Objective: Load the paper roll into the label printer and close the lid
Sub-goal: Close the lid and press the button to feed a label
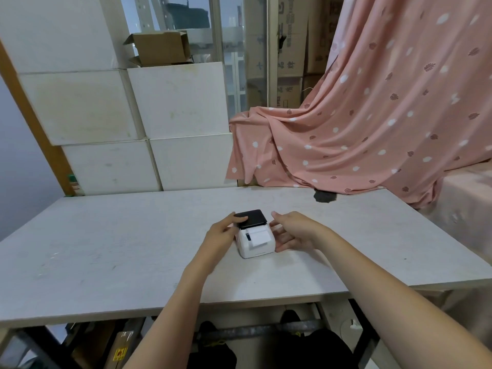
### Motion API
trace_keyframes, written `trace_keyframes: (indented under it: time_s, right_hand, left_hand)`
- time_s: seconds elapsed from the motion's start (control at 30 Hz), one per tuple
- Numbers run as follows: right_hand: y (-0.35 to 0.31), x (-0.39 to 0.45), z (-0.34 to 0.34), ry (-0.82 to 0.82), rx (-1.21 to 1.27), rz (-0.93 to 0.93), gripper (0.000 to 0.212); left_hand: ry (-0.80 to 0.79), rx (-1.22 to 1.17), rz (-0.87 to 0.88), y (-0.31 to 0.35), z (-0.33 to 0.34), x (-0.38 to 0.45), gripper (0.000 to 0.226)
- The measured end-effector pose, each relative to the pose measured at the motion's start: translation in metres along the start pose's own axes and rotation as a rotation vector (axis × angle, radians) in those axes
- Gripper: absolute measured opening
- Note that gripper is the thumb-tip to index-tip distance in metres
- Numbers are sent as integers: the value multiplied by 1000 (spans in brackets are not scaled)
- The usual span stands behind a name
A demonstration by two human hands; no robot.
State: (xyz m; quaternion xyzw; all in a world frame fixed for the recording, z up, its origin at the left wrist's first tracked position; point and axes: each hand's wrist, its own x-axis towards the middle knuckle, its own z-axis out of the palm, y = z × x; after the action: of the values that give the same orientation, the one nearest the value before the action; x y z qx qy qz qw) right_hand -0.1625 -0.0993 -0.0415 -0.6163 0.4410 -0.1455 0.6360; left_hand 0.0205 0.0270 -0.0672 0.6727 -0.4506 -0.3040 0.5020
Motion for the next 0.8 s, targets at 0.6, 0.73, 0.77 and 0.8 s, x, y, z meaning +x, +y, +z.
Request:
trace_keyframes:
  time_s: [0.6,0.73,0.77,0.8]
  right_hand:
    - [-3,31,17,-19,-114,35,41]
    - [-5,33,13,-58,-46,65,38]
    - [-5,34,13,-62,-42,74,38]
    - [-6,33,13,-59,-46,81,38]
  left_hand:
    - [167,-295,-285,9,13,28,59]
    - [164,-291,-274,6,12,32,64]
    - [159,-299,-285,6,12,34,65]
    - [150,-304,-296,7,11,35,64]
